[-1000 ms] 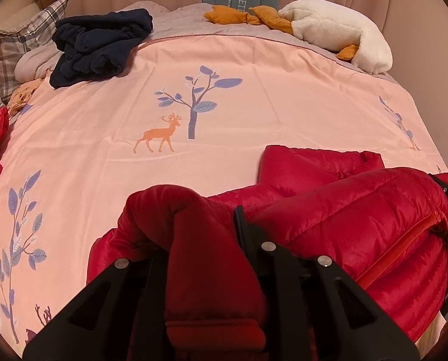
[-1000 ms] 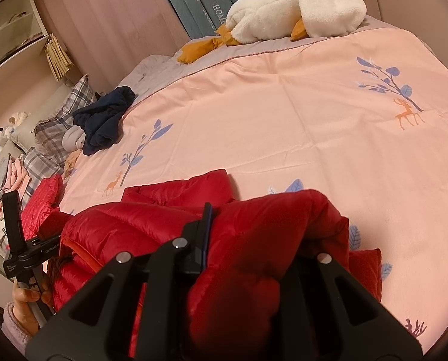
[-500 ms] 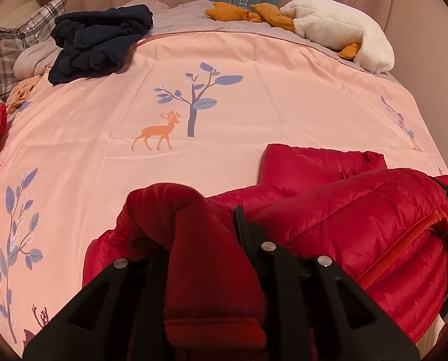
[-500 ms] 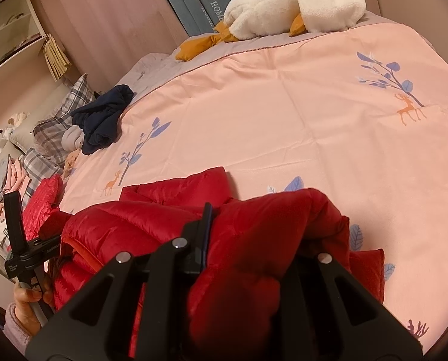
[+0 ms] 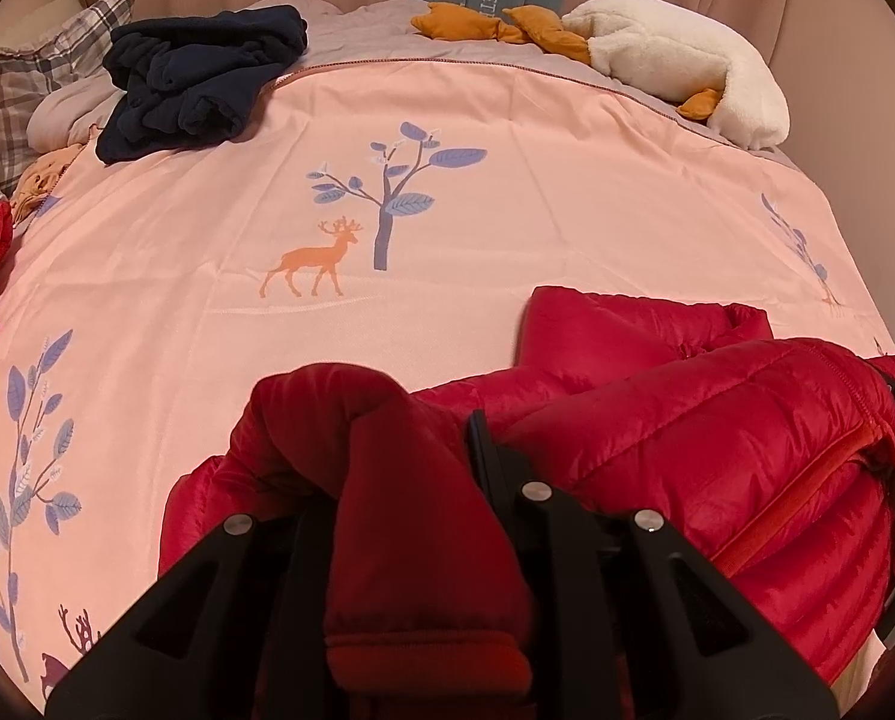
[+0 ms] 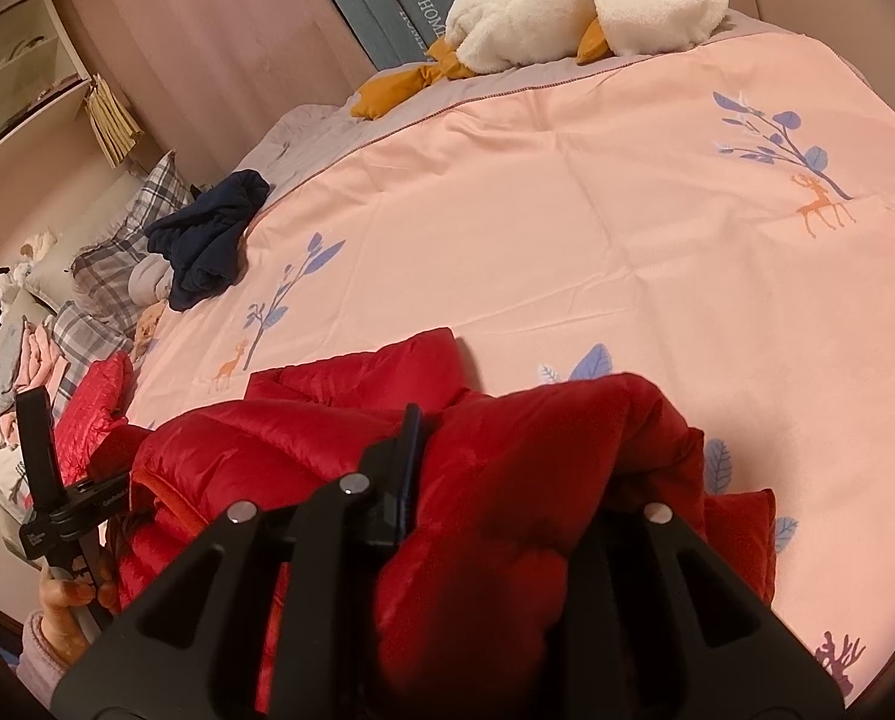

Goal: Fold large clothes

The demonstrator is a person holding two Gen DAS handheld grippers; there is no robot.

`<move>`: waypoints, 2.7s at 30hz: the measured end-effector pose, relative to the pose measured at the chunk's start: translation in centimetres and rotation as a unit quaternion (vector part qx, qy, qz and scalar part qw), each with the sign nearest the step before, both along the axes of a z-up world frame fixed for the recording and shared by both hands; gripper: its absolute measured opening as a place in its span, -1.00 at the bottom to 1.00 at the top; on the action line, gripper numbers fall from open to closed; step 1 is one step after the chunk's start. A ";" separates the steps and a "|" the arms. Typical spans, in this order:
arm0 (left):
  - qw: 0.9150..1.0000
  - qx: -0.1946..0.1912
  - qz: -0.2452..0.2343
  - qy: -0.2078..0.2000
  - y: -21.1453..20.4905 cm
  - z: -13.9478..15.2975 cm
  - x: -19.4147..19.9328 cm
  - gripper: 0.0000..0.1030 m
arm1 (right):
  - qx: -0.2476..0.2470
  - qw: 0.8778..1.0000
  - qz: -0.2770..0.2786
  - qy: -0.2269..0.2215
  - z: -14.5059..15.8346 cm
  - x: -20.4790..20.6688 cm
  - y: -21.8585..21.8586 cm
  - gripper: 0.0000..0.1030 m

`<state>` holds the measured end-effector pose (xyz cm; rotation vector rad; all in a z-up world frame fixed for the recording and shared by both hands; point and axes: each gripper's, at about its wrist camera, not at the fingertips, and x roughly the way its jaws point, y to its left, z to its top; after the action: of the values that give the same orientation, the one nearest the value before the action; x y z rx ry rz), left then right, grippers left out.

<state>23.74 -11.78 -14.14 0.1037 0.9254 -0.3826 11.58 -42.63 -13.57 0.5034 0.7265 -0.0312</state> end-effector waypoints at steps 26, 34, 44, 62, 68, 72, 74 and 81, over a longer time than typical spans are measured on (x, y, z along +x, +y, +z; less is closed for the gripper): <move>1.000 0.002 0.009 -0.016 0.0 1.4 -1.4 -0.46 | 0.012 1.000 0.001 -0.011 1.5 -0.9 0.4 -0.18; 1.000 -0.007 0.009 -0.018 0.1 2.2 -1.9 -0.32 | 0.014 1.000 0.001 -0.017 1.9 -1.1 0.3 -0.08; 0.999 -0.027 0.016 -0.038 0.7 3.8 -3.3 0.52 | 0.021 1.000 0.000 -0.023 2.3 -1.6 0.0 -0.03; 0.999 -0.026 0.014 -0.039 0.6 4.2 -3.2 0.53 | 0.023 0.999 -0.007 -0.033 3.4 -1.8 -0.4 0.20; 0.999 -0.029 0.016 -0.038 0.6 4.3 -3.0 0.54 | 0.023 0.999 -0.007 -0.033 3.4 -1.8 -0.3 0.22; 0.998 -0.035 0.019 -0.039 0.7 4.4 -3.0 0.60 | 0.025 0.999 -0.008 -0.033 3.4 -1.7 -0.2 0.26; 0.998 -0.036 0.019 -0.040 0.7 4.5 -3.0 0.65 | 0.025 0.999 -0.009 -0.033 3.4 -1.6 -0.2 0.27; 0.998 -0.038 0.023 -0.047 0.7 4.6 -2.9 0.76 | 0.027 0.999 -0.010 -0.035 3.4 -1.4 -0.3 0.34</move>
<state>20.81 -11.08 -9.57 0.0303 0.8188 -0.3661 10.19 -42.94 -10.18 0.5599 0.6548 -0.0127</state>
